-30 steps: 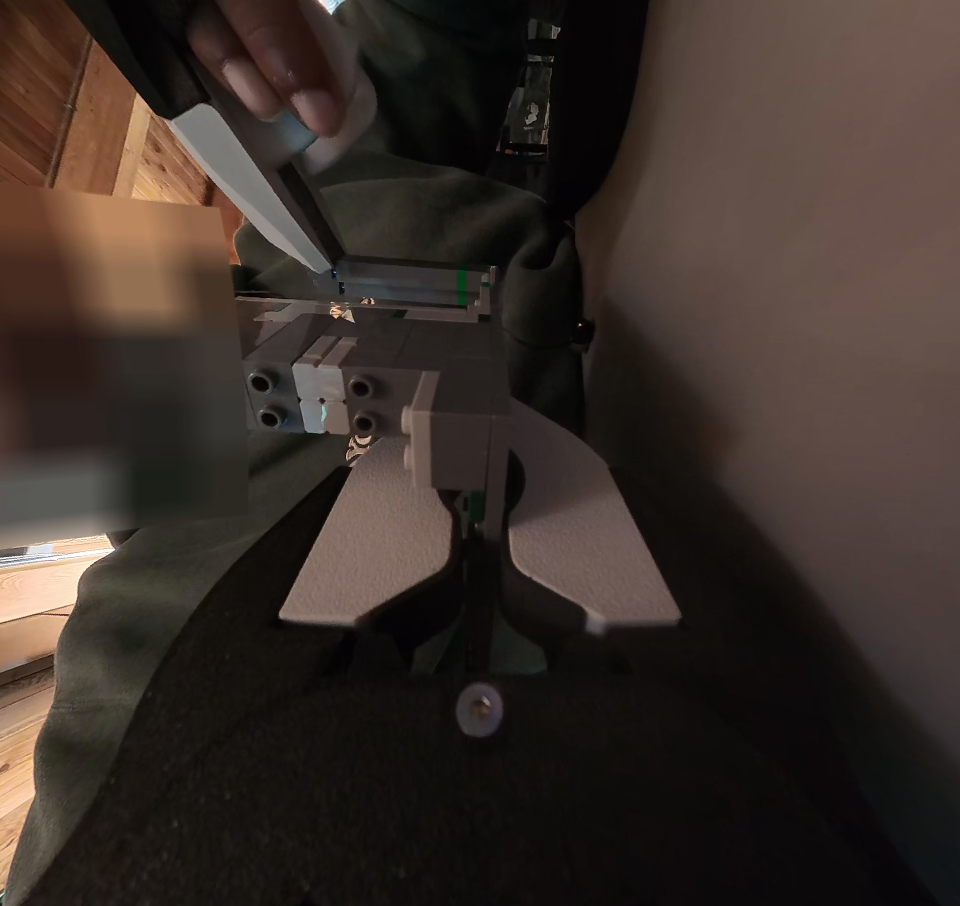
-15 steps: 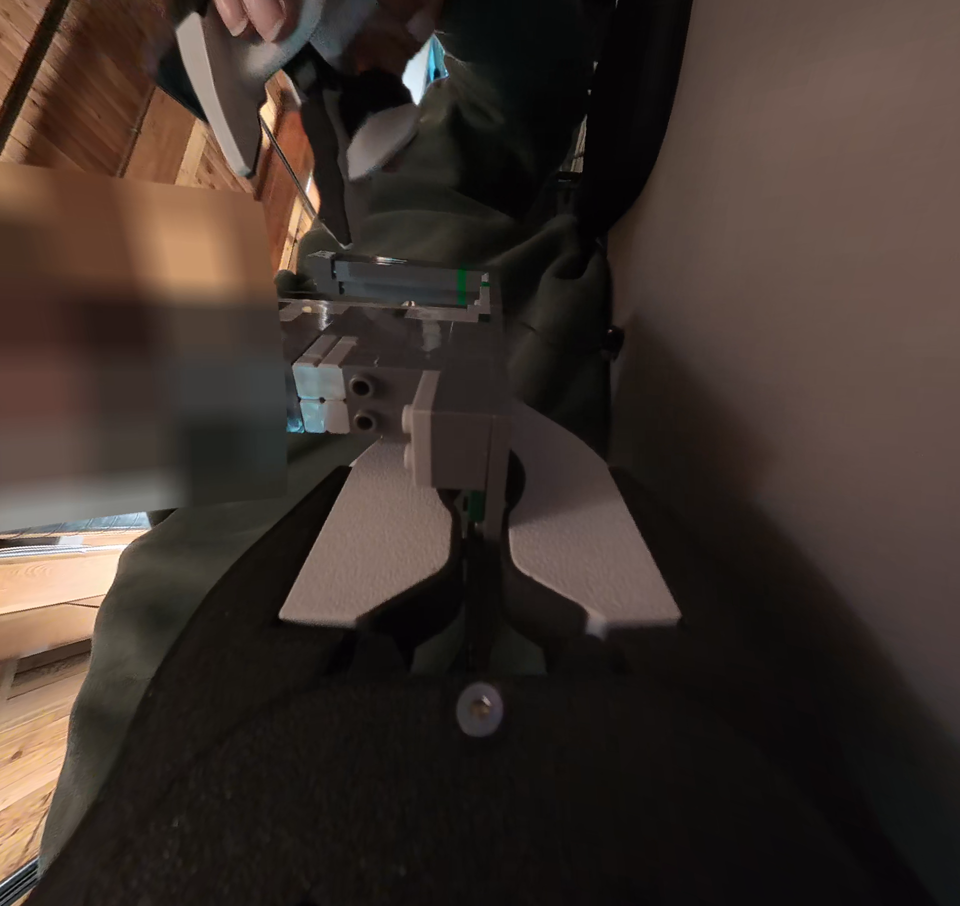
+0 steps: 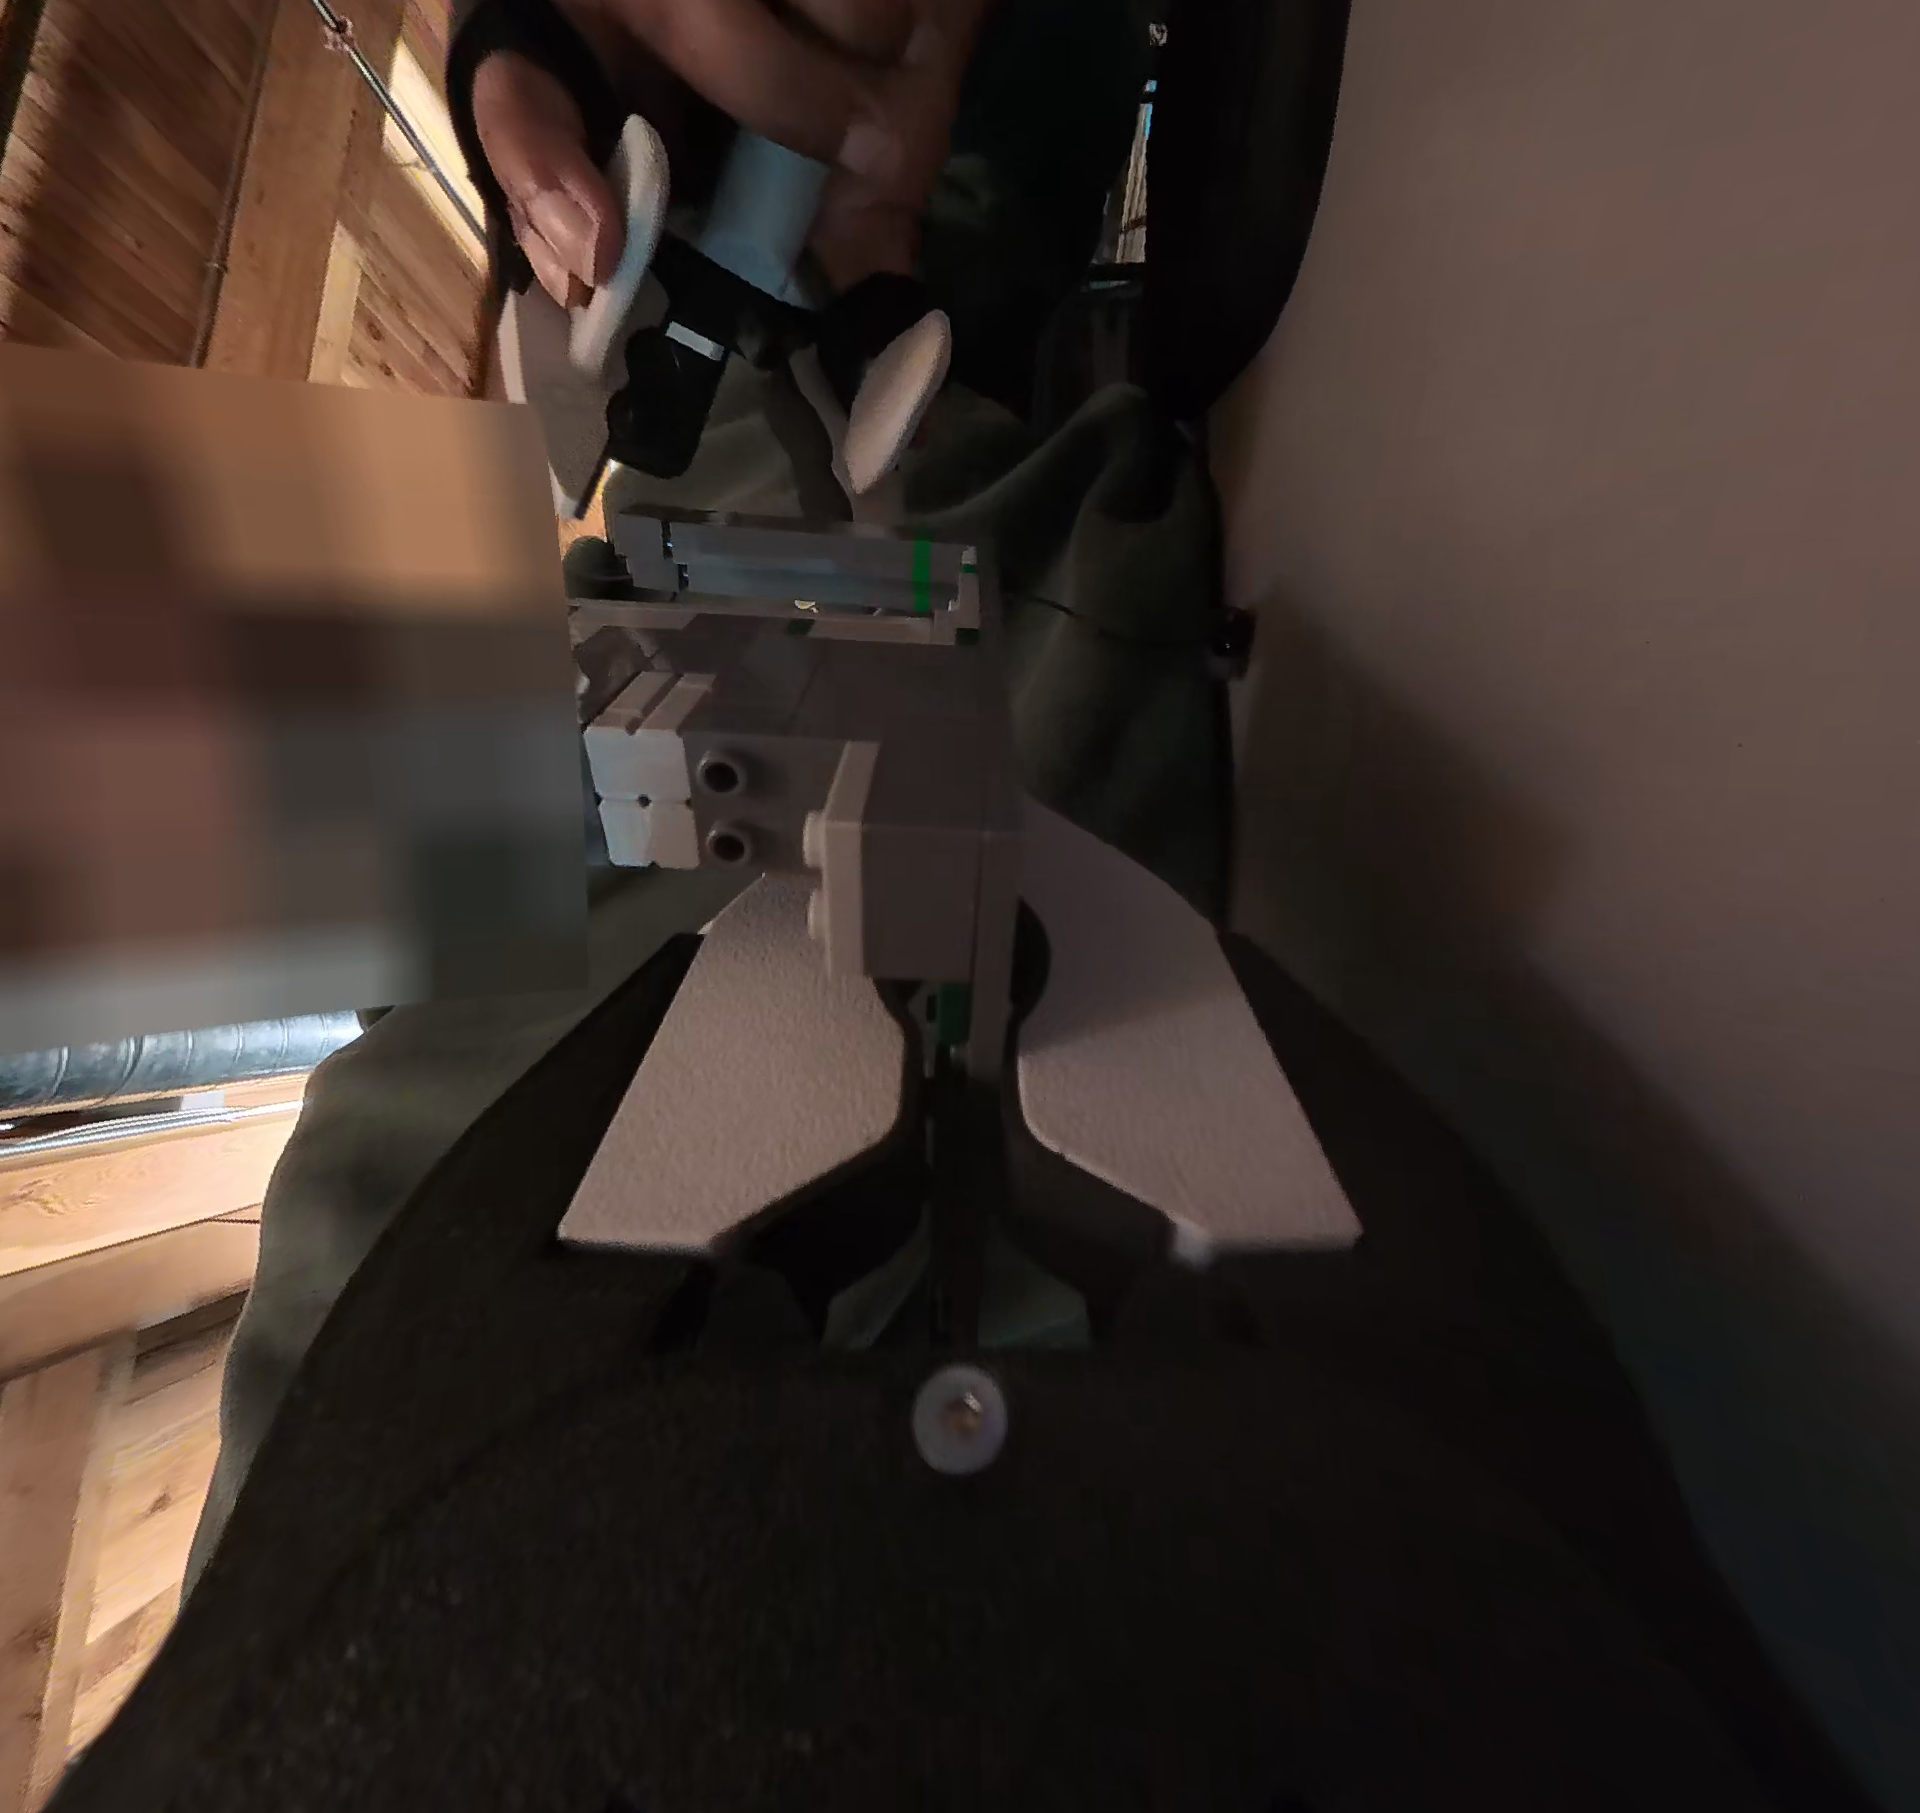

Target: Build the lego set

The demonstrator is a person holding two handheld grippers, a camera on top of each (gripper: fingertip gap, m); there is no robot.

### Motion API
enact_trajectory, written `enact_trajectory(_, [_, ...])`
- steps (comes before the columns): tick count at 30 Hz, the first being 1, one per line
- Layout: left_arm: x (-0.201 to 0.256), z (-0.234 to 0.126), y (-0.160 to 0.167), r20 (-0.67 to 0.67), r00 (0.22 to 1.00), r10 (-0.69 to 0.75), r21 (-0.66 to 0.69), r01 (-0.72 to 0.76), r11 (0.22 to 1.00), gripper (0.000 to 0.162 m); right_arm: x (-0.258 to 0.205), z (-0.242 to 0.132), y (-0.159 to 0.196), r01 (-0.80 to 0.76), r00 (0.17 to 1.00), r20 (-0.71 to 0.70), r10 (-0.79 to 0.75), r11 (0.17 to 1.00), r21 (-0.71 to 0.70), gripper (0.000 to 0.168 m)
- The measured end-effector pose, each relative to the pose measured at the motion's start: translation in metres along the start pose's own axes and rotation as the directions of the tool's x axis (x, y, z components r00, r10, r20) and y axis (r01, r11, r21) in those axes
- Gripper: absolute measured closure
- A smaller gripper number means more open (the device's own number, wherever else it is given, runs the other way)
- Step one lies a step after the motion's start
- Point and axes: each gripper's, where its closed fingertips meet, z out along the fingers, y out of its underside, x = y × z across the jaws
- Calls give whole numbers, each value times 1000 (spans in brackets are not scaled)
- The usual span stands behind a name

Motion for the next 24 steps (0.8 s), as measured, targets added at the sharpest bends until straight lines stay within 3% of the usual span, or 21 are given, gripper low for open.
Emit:
enact_trajectory(9, [-4,-11,10,115,984,139,-71,-131,989,96,-2,9,-15,-45,998,45,46,999,-18,160])
enact_trajectory(24, [-6,-16,13,105,957,270,-142,-254,957,100,-4,21,-23,-32,998,53,34,999,-37,160])
